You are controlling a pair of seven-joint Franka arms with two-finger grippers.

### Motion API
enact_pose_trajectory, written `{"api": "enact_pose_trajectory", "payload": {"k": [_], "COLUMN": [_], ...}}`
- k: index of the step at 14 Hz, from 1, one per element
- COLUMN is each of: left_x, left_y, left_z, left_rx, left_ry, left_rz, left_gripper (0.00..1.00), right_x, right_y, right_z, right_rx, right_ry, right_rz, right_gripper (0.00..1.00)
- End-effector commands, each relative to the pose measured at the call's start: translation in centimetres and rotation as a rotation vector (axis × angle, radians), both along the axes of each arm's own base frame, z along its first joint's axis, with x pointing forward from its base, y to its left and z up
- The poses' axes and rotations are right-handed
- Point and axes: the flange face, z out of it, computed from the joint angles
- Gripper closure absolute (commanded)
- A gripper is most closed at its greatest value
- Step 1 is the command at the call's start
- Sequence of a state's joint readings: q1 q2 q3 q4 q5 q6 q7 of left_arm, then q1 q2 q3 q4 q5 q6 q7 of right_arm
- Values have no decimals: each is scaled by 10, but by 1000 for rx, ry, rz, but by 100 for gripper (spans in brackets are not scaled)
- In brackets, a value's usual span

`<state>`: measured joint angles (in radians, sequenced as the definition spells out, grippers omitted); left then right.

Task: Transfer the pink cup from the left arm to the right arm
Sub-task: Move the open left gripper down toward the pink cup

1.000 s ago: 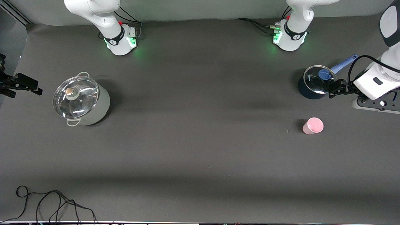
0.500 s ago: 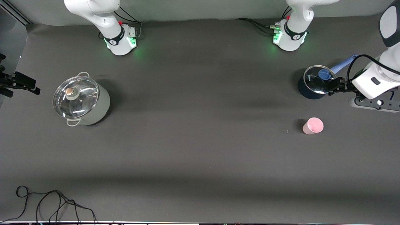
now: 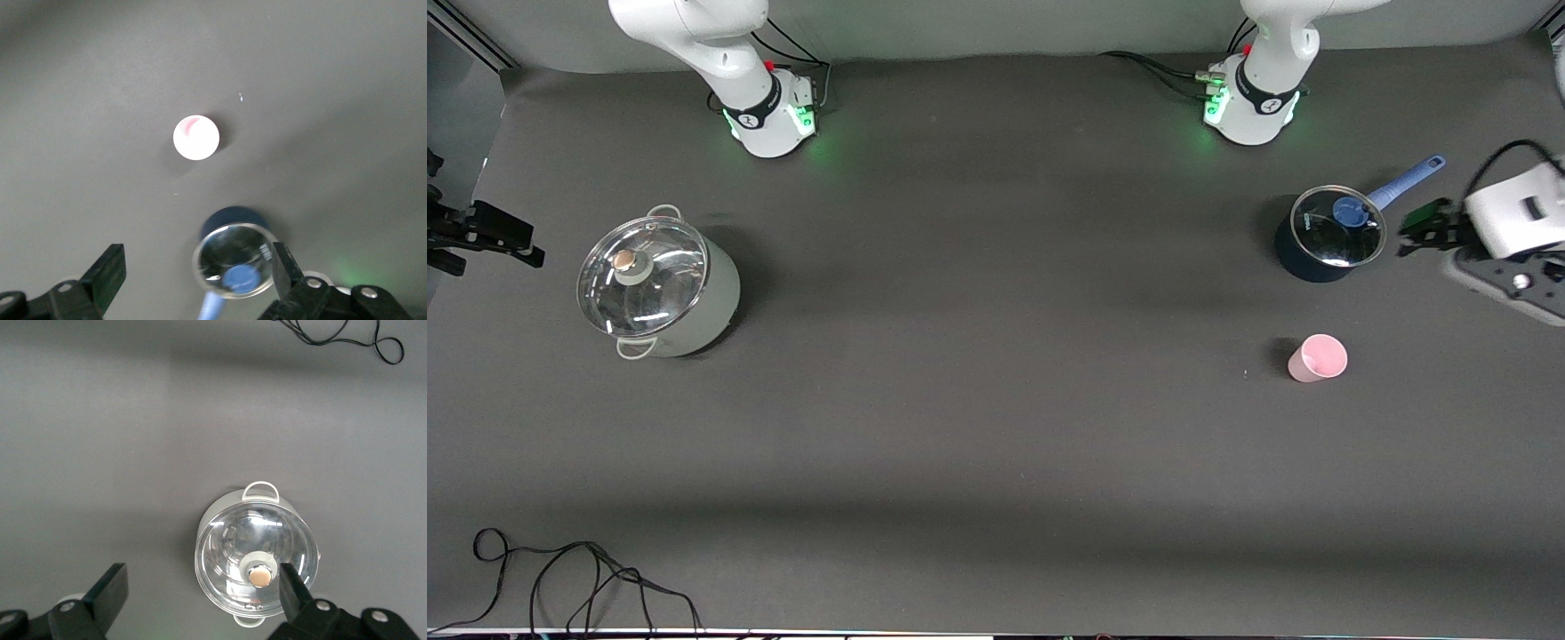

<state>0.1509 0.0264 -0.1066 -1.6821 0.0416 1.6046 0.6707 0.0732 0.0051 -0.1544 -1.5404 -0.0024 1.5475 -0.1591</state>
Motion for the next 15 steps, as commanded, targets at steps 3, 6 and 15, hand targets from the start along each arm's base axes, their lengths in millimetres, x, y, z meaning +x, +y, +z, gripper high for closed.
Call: {"api": "enact_pose_trajectory", "payload": {"k": [3,6,15], "left_x": [23,42,22], "left_y": [62,128,273], "left_z": [-10,-57,-231], "left_rx": [-153,-376,-849], "left_ry": [-24,-81,-412], "left_rz": [-278,-427,-674], "left_gripper": [2,2,5], "right_x": [-4,-5,-9], "right_y": [1,4,1], "right_z": [4,4,4], "right_rx": [-16,-14,-1], "right_ry": [6,4,31], "right_rz": [-6,-52,-48], "right_gripper": [0,0,0]}}
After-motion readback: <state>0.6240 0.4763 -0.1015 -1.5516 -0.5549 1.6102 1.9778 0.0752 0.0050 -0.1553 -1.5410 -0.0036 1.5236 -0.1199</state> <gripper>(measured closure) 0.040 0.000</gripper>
